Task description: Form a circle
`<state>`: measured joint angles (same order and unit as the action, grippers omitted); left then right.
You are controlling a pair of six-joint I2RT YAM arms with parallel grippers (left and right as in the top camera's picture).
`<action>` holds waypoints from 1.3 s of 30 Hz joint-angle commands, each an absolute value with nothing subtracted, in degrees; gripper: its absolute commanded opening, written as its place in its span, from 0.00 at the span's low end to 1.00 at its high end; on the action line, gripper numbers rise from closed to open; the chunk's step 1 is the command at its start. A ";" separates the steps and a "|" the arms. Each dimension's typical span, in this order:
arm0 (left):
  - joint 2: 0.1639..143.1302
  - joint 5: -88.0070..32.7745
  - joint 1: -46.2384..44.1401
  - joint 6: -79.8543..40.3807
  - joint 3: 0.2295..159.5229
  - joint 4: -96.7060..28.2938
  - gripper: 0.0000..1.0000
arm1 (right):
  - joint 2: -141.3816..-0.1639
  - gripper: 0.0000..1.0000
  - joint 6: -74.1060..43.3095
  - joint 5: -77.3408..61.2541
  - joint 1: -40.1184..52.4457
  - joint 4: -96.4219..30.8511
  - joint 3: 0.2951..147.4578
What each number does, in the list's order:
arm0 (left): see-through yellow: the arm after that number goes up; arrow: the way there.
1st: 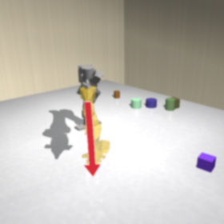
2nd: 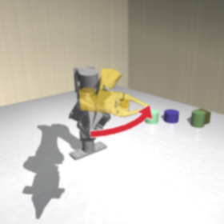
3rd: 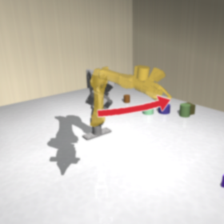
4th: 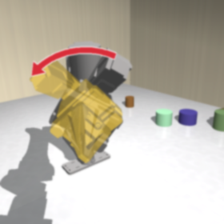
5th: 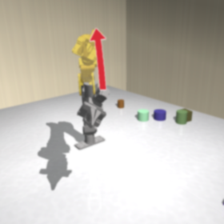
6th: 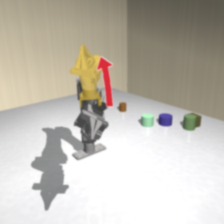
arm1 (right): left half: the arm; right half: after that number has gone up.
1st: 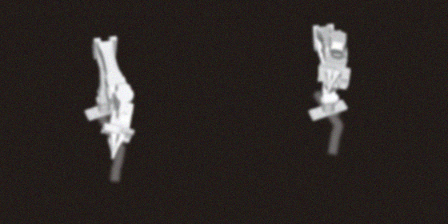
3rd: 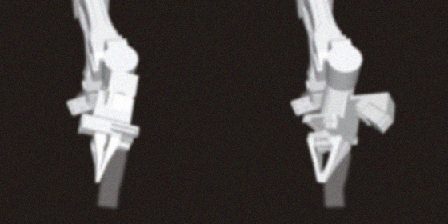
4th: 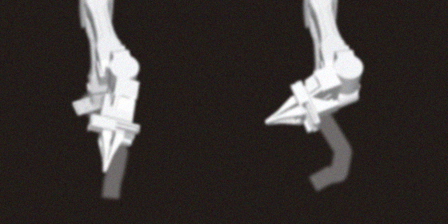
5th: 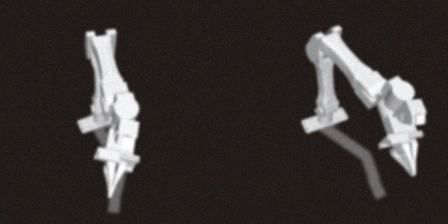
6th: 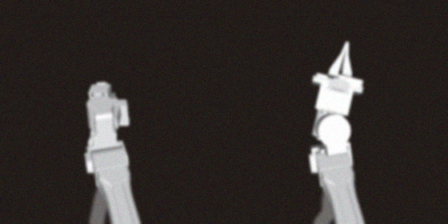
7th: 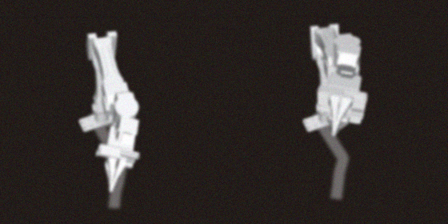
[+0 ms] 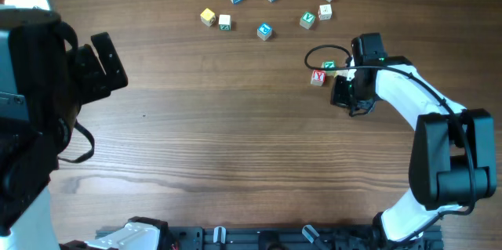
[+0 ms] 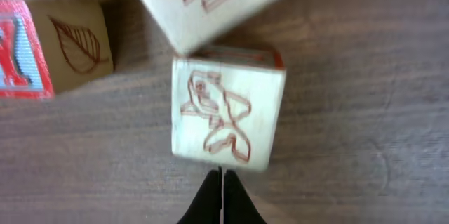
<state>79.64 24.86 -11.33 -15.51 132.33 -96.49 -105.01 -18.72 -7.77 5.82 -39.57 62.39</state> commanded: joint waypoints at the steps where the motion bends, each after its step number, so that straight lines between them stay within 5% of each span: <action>1: 79.66 25.58 -11.07 -15.40 132.31 -96.49 1.00 | -105.73 0.04 -17.69 -10.70 5.93 -42.35 63.29; 16: 79.66 25.58 -11.07 -15.40 132.31 -96.49 1.00 | -99.22 0.04 -25.65 11.14 5.91 -46.96 67.37; 39: 79.66 25.58 -11.07 -15.40 132.31 -96.49 1.00 | -107.79 0.04 -27.00 2.85 3.66 -42.50 66.08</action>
<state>79.64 24.86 -11.33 -15.51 132.33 -96.47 -106.43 -25.91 4.27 3.70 -42.61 66.52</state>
